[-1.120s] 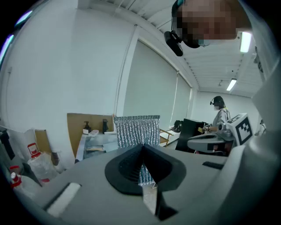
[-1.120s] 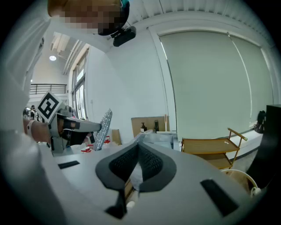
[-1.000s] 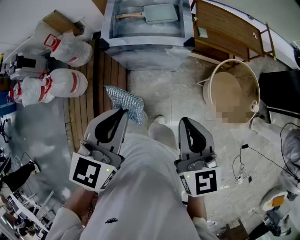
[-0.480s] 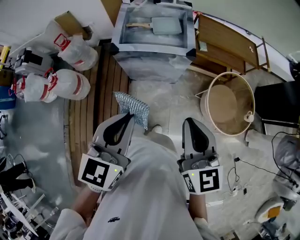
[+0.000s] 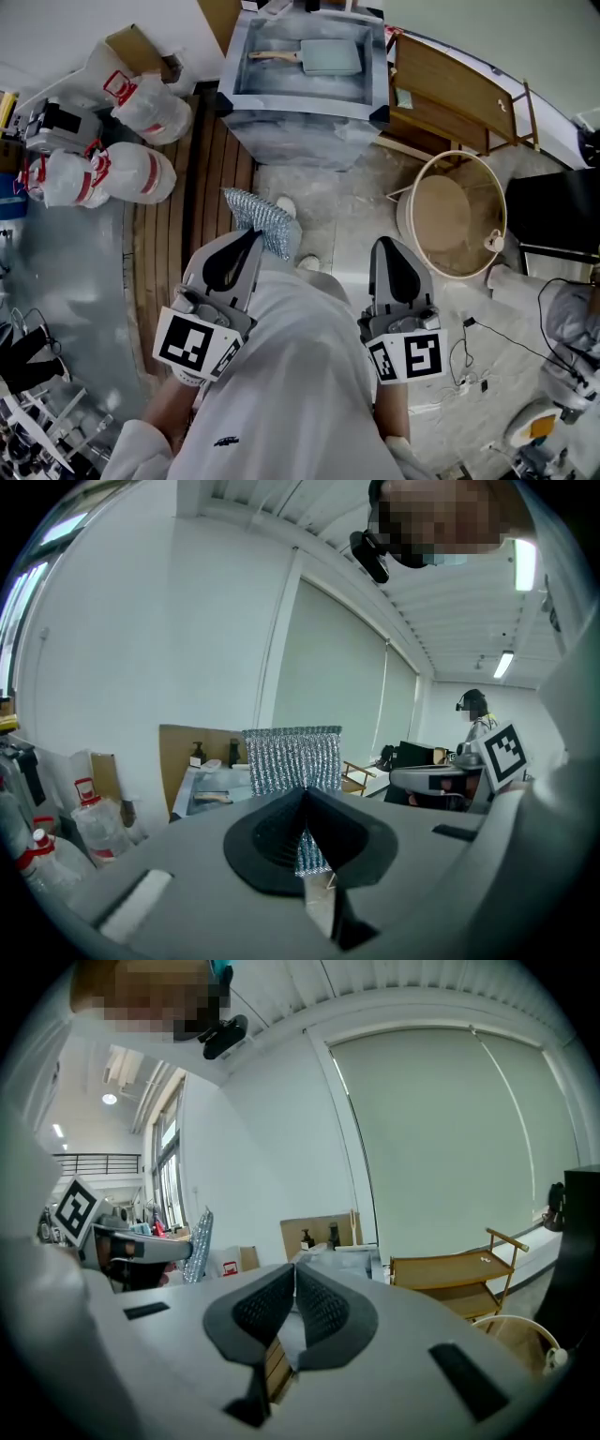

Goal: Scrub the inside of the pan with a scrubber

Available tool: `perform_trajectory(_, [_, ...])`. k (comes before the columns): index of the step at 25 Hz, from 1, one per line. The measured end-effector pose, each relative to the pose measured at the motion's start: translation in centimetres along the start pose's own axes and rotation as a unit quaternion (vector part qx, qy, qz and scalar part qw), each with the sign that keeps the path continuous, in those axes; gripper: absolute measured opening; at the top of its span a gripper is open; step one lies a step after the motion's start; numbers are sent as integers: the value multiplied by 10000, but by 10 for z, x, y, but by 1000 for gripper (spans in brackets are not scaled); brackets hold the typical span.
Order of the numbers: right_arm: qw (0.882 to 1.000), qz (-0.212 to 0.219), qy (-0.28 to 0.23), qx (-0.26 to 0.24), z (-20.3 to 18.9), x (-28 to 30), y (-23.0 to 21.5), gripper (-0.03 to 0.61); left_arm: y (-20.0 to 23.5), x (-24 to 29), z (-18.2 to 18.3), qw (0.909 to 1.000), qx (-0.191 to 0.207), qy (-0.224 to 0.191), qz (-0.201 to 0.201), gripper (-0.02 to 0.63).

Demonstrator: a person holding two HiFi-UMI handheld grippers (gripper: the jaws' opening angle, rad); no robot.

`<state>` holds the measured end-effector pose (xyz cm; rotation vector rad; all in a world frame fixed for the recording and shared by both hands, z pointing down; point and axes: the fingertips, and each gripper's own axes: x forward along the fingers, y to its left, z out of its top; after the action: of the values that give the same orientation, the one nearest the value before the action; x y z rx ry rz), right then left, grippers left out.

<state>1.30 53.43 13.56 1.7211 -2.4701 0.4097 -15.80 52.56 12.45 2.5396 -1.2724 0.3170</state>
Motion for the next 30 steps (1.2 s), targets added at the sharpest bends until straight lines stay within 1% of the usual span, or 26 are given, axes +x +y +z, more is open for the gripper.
perform_trajectory(5, [9998,168,-15,-56,12,49,-15,6,26,50,7,9999,-119,35,-115,9])
perform_trajectory(8, [9999,113,59,-117,19,91,-33,8,49,96,20,9995,-205,13,-222,9])
perform_trajectory(11, [9999,23,138,-84,32,137,-52,6,76,142,37,9991,-251,25,-340,9])
perform_trajectory(14, [9998,-10,188,-100,53,191,-69,6,108,187,62,9987,-258,28,-432,9])
perform_trajectory(18, [9995,6,204,-233,85,253,-80,6,150,228,92,9984,-312,88,-467,9])
perform_trajectory(20, [9993,-36,241,-294,94,280,-85,6,171,244,103,9983,-292,75,-490,9])
perform_trajectory(25, [9988,-95,317,-356,103,323,-89,6,214,274,103,9977,-468,244,-437,9])
perform_trajectory(30, [9983,-78,505,-273,101,345,-99,8,227,298,101,9965,-573,422,-431,9])
